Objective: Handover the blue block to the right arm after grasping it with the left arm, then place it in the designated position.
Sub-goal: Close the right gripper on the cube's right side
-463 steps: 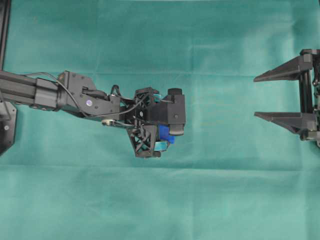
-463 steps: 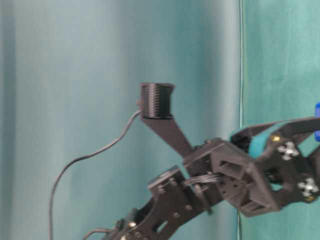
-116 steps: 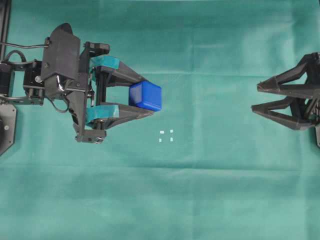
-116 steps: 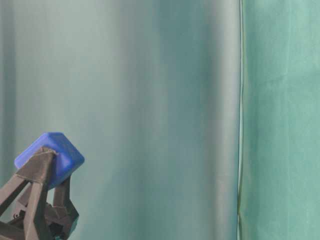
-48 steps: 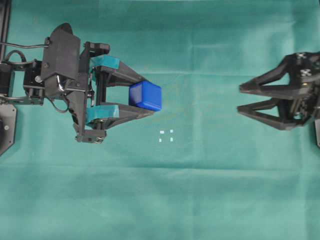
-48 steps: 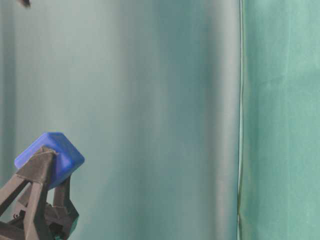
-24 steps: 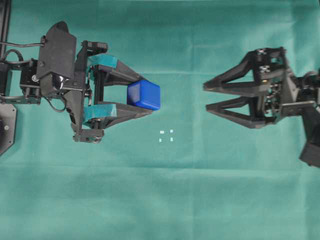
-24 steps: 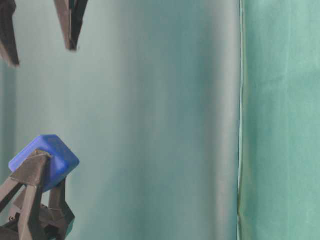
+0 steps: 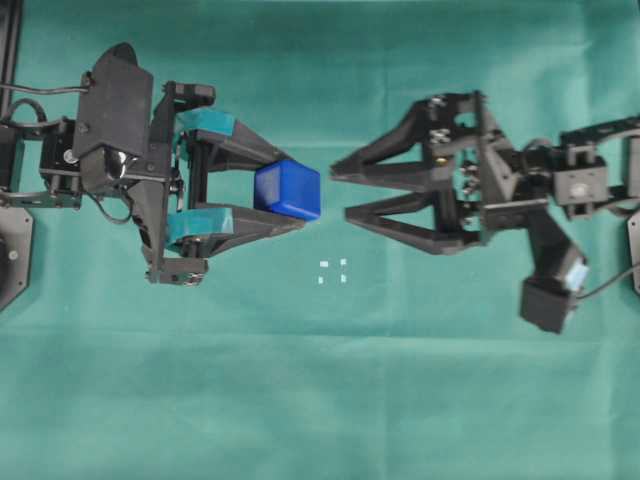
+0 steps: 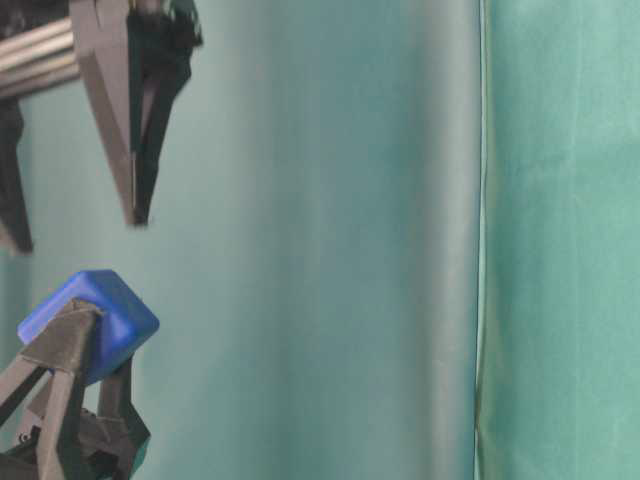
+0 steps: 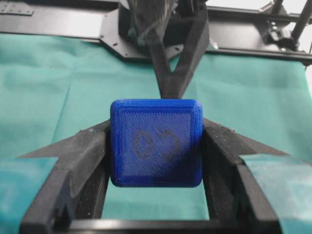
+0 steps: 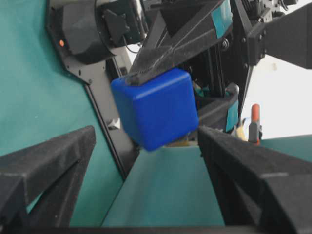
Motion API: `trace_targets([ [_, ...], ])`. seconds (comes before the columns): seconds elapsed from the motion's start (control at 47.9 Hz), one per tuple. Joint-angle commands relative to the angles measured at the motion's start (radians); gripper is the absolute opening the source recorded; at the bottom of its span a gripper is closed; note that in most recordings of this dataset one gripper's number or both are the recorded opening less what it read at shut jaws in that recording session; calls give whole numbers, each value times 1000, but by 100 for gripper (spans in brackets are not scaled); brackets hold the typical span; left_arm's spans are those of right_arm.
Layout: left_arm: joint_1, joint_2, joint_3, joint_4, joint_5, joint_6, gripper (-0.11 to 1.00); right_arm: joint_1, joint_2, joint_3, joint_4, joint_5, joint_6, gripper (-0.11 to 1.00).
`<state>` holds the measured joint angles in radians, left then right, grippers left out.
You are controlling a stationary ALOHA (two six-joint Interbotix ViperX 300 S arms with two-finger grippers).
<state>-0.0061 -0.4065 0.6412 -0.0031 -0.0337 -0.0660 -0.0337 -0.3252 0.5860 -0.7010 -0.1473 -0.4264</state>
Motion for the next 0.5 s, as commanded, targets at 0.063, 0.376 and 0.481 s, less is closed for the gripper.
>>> trace_targets([
  [0.063, 3, -17, -8, -2, -6, 0, 46, 0, 55, -92, -6, -6, 0, 93],
  [0.376, 3, -17, -9, -2, -6, 0, 47, 0, 143, -184, -23, -6, -5, 93],
  [0.481, 3, -17, -9, -2, -5, 0, 47, 0, 158, -202, -25, -8, -5, 93],
])
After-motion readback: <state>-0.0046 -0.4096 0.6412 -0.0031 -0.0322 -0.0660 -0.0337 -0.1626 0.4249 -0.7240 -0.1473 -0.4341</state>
